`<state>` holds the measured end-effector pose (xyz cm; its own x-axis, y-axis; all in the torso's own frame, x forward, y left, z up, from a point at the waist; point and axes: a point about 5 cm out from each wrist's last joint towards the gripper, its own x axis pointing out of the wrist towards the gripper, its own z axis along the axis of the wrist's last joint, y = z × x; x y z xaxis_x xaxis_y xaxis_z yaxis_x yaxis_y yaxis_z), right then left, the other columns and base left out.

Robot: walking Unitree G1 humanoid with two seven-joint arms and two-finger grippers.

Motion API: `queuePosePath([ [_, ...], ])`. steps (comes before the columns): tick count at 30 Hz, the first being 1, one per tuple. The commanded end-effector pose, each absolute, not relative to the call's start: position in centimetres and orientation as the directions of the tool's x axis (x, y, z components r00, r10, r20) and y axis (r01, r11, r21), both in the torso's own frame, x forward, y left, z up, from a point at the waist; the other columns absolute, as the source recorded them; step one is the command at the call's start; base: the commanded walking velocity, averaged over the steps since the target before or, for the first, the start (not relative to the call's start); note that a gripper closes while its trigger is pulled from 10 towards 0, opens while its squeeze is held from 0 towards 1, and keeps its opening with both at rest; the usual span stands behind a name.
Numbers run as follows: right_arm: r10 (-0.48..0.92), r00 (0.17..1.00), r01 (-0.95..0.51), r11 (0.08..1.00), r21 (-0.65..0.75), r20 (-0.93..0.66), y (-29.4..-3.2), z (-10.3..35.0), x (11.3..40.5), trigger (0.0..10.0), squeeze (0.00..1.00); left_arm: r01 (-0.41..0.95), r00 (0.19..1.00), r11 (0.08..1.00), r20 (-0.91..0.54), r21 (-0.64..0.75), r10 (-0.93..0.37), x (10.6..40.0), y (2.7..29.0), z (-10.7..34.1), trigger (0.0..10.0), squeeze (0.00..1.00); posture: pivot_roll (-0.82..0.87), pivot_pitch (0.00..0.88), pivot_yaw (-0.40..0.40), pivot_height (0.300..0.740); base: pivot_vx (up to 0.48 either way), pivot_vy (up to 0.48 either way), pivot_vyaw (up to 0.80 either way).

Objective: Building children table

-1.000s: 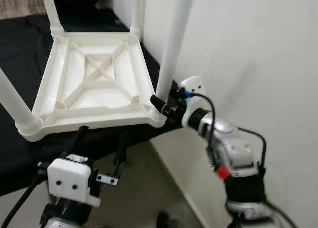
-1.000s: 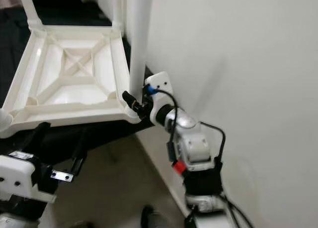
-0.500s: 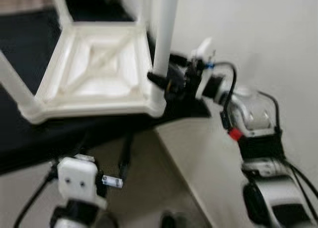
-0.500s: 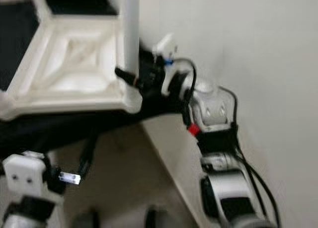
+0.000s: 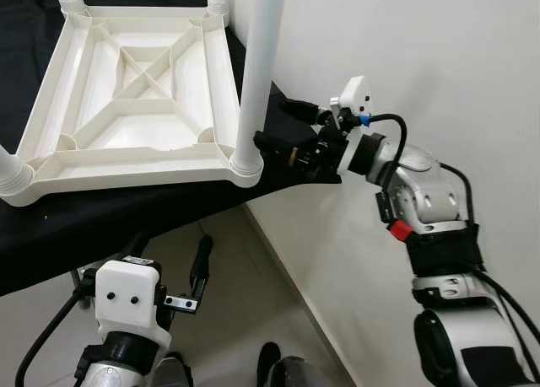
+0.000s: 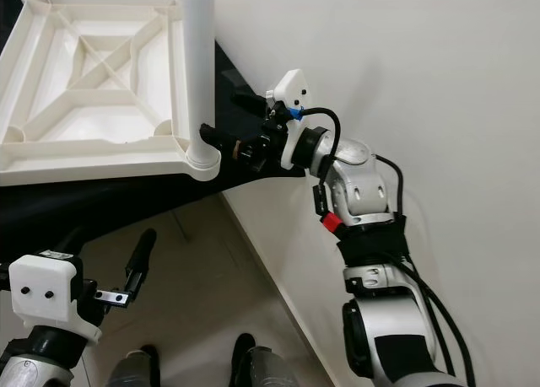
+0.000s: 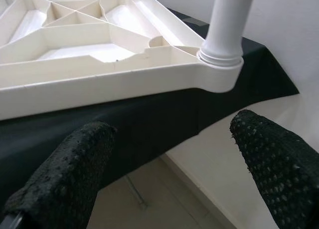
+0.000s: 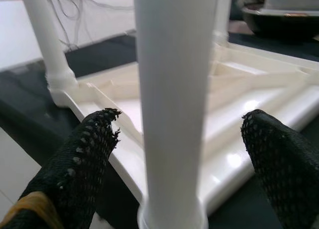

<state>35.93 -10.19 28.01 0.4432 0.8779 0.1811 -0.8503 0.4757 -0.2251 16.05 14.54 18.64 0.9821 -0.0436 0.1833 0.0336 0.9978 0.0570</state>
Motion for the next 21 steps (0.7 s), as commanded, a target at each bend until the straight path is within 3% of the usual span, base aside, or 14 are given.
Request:
queuePosePath([
  [1, 0.878, 0.43, -0.851, 0.471, -0.23, 0.209, -9.6, 28.4, 36.0, 10.0, 0.0, 0.026, 0.988, 0.998, 0.148, 0.051, -0.033, 16.0, 14.6, 18.2, 10.0, 0.0, 0.15, 0.297, -0.118, 0.74, 0.0, 0.0, 0.0],
  [8, 0.873, 0.424, -0.846, 0.477, -0.239, 0.239, -7.2, 29.7, 37.1, 10.0, 0.0, 0.02, 0.988, 0.998, 0.151, 0.062, -0.029, 15.6, 14.8, 18.5, 10.0, 0.0, 0.18, 0.294, -0.131, 0.74, 0.0, 0.0, 0.0],
  [9, 0.886, 0.393, -0.858, 0.449, -0.248, 0.244, -7.1, 30.0, 37.0, 8.5, 0.0, 0.017, 0.988, 0.998, 0.151, 0.065, -0.027, 15.6, 14.9, 18.5, 10.0, 0.0, 0.18, 0.292, -0.132, 0.74, 0.0, 0.0, 0.0],
  [10, 0.886, 0.393, -0.858, 0.449, -0.248, 0.244, -7.1, 30.0, 37.0, 8.5, 0.0, 0.017, 0.988, 0.998, 0.151, 0.065, -0.027, 15.6, 14.9, 18.5, 10.0, 0.0, 0.18, 0.292, -0.132, 0.74, 0.0, 0.0, 0.0],
  [11, 0.906, 0.348, -0.876, 0.406, -0.26, 0.24, -7.1, 30.2, 36.9, 0.0, 0.0, 0.017, 0.988, 0.998, 0.15, 0.068, -0.027, 15.5, 14.9, 18.5, 10.0, 0.0, 0.17, 0.292, -0.133, 0.74, 0.0, 0.0, 0.0],
  [14, 0.906, 0.348, -0.876, 0.406, -0.26, 0.24, -7.1, 30.2, 36.9, 0.0, 0.0, 0.017, 0.988, 0.998, 0.15, 0.068, -0.027, 15.5, 14.9, 18.5, 10.0, 0.0, 0.17, 0.292, -0.133, 0.74, 0.0, 0.0, 0.0],
  [16, 0.947, 0.247, -0.91, 0.3, -0.286, 0.207, -7.8, 30.5, 36.6, 0.0, 0.0, 0.02, 0.988, 0.998, 0.149, 0.067, -0.03, 15.5, 14.8, 18.5, 10.0, 0.0, 0.17, 0.291, -0.134, 0.74, 0.0, 0.0, 0.0],
  [17, 0.947, 0.247, -0.91, 0.3, -0.286, 0.207, -7.8, 30.5, 36.6, 0.0, 0.0, 0.02, 0.988, 0.998, 0.149, 0.067, -0.03, 15.5, 14.8, 18.5, 10.0, 0.0, 0.17, 0.291, -0.134, 0.74, 0.0, 0.0, 0.0],
  [18, 0.971, 0.168, -0.935, 0.211, -0.285, 0.168, -8.7, 30.8, 36.6, 0.0, 0.0, 0.024, 0.988, 0.998, 0.149, 0.065, -0.033, 15.5, 14.7, 18.5, 10.0, 0.0, 0.17, 0.293, -0.137, 0.74, 0.0, 0.0, 0.0],
  [21, 0.978, 0.142, -0.941, 0.181, -0.288, 0.152, -9.0, 31.0, 36.5, 0.0, 0.0, 0.024, 0.988, 0.998, 0.148, 0.063, -0.033, 15.5, 14.7, 18.5, 10.0, 0.0, 0.16, 0.287, -0.139, 0.74, 0.0, 0.0, 0.0],
])
